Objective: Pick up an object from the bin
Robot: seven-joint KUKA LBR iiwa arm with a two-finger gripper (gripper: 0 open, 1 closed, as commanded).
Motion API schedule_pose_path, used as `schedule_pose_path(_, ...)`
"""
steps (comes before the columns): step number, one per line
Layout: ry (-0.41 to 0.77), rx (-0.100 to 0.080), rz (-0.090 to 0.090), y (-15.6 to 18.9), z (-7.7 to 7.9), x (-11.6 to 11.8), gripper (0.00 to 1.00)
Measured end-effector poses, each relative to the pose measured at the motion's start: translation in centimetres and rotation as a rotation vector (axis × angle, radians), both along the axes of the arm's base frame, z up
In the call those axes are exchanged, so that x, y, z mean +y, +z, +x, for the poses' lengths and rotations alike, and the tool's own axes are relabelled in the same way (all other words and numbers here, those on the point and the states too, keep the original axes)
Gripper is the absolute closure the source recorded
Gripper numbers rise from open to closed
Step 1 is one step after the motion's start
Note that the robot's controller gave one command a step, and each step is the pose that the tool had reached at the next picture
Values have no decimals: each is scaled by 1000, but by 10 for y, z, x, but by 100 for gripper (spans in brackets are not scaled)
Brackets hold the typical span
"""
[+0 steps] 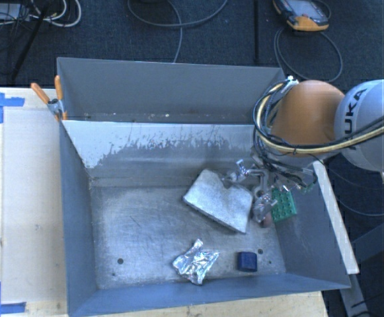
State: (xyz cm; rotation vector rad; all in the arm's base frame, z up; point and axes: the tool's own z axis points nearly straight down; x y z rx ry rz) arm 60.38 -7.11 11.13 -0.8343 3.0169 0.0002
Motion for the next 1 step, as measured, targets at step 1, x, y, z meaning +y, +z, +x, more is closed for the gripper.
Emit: schedule_pose_path(1,-43,-15,-1,-8,-18,15,0)
